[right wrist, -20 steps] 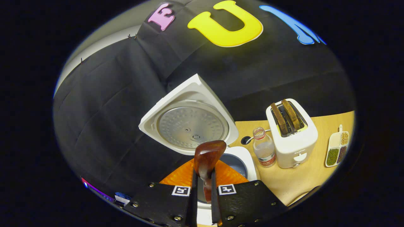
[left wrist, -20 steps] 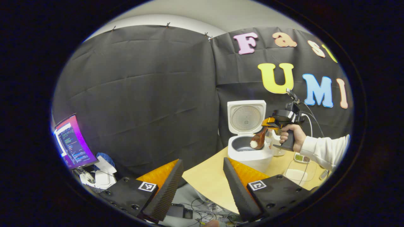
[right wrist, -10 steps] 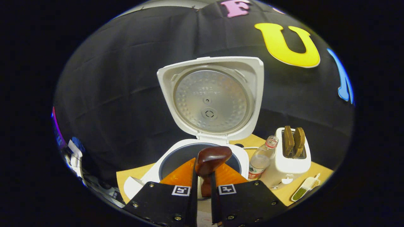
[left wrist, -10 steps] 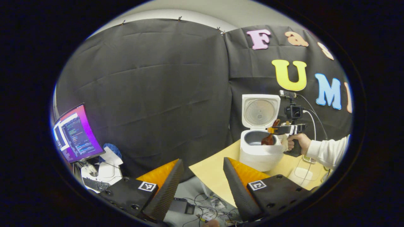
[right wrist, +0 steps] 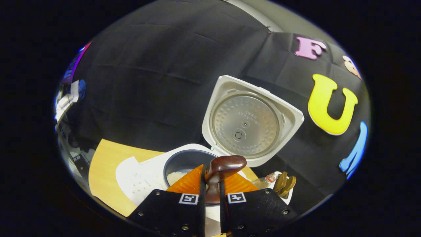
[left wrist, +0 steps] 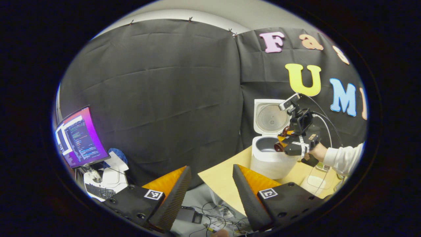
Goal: Close the left gripper, press the button to open the rice cooker; take a wooden spoon from the chopstick holder with the right hand, scoop a spoonful of rice and pour it into the rice cooker, then put the wooden spoon back into the chopstick holder.
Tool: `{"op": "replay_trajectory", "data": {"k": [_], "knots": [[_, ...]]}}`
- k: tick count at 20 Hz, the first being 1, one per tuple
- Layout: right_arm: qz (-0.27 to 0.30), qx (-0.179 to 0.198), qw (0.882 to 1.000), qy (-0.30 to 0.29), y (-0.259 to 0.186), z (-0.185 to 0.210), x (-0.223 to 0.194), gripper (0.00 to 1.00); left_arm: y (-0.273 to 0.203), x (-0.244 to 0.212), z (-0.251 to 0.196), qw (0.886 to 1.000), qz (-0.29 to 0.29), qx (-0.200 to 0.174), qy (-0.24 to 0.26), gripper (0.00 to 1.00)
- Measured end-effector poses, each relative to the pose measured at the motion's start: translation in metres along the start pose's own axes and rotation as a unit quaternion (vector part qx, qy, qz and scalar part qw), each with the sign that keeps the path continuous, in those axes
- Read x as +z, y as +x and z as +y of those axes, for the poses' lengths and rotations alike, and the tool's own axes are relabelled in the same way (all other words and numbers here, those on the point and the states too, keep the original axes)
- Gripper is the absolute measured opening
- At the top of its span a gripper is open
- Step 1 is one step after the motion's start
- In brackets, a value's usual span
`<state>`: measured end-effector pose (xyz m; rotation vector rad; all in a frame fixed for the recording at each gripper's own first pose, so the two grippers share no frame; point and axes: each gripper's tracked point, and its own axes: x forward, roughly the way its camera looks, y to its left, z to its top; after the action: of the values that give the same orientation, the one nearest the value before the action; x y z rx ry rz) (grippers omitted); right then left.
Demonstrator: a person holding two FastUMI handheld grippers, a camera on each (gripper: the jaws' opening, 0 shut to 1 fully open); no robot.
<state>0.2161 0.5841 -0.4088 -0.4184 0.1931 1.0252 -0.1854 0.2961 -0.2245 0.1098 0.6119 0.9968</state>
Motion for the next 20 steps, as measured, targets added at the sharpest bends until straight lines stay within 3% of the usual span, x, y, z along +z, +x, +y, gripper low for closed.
{"op": "replay_trajectory", "data": {"k": [3, 8, 13, 20], "knots": [[-0.014, -0.030, 0.998, -0.047, -0.009, 0.000, 0.011, 0.18, -0.002, 0.002, 0.002, 1.000, -0.003, 0.002, 0.004, 0.90], [-0.040, -0.074, 0.996, -0.004, -0.042, -0.025, 0.044, 0.18, -0.016, 0.005, 0.005, 1.000, -0.012, -0.006, 0.005, 0.90], [-0.031, -0.064, 0.990, 0.125, -0.078, -0.042, 0.057, 0.18, -0.024, 0.013, 0.015, 0.999, -0.034, -0.024, 0.000, 0.91], [-0.032, -0.095, 0.972, 0.212, -0.171, -0.075, 0.076, 0.18, -0.031, 0.023, 0.007, 0.993, -0.071, -0.096, -0.019, 0.90]]}}
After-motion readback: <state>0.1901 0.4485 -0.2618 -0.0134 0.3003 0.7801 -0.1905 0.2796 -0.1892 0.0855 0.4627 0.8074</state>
